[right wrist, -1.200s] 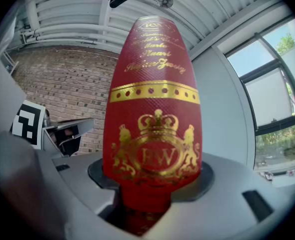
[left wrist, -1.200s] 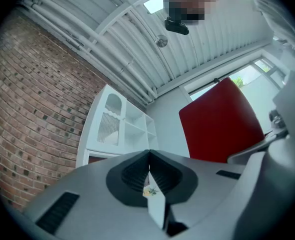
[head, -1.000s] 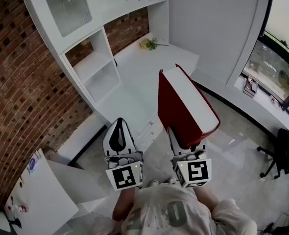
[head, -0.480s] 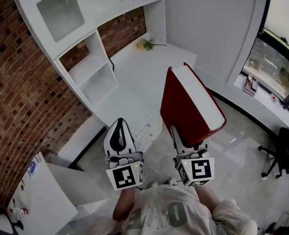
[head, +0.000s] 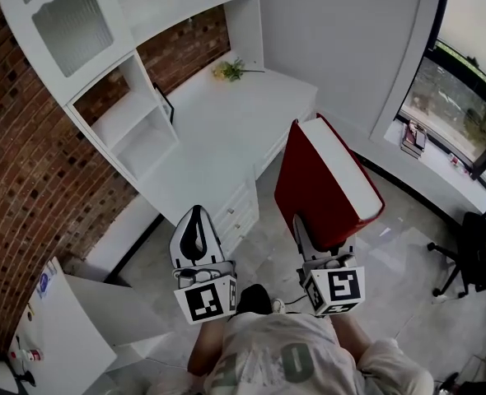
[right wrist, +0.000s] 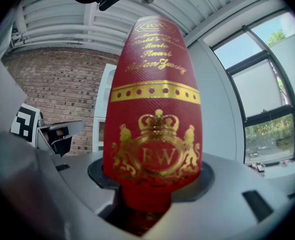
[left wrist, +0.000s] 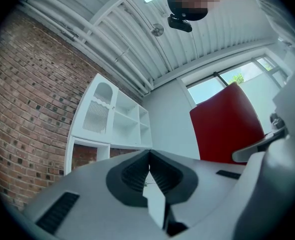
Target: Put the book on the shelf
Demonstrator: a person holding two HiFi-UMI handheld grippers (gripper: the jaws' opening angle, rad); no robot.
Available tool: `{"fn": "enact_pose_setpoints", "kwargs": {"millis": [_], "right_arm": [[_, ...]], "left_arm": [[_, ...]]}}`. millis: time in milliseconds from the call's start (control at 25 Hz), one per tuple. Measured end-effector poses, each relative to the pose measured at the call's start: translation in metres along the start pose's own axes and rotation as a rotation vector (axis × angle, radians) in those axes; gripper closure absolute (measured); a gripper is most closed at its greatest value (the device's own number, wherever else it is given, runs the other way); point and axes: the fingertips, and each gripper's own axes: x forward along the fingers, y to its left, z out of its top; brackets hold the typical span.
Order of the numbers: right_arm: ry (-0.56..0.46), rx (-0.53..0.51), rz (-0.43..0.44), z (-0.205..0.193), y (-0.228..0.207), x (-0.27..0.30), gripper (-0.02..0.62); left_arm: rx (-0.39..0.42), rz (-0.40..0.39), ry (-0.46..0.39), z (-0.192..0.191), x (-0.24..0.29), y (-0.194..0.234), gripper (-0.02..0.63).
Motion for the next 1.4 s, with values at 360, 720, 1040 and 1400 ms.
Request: {"fn": "enact_pose_setpoints", "kwargs": {"millis": [360, 720, 1040, 1400], "right_arm": [[-0.010, 0.193, 0.120, 0.001, -0.019, 0.015, 0.348], [-0.036, 0.138, 0.105, 0.005, -0.045, 0.094, 0.348], [-0.057, 0.116, 0.114, 0.024, -0.071, 0.212, 0.348], [-0.099, 0.106, 0.166, 0.051, -0.086, 0.350, 0.348]], "left_arm": [[0.020, 0.001, 0.005, -0.009, 0.028, -0.016, 0.594], [0.006, 0.006, -0.012, -0.039, 0.113, -0.010, 0.594], [0.004, -0.010, -0.027, -0.061, 0.236, 0.004, 0.594], [0.015, 0.052, -0.094, -0.066, 0.352, 0.044, 0.594]]}}
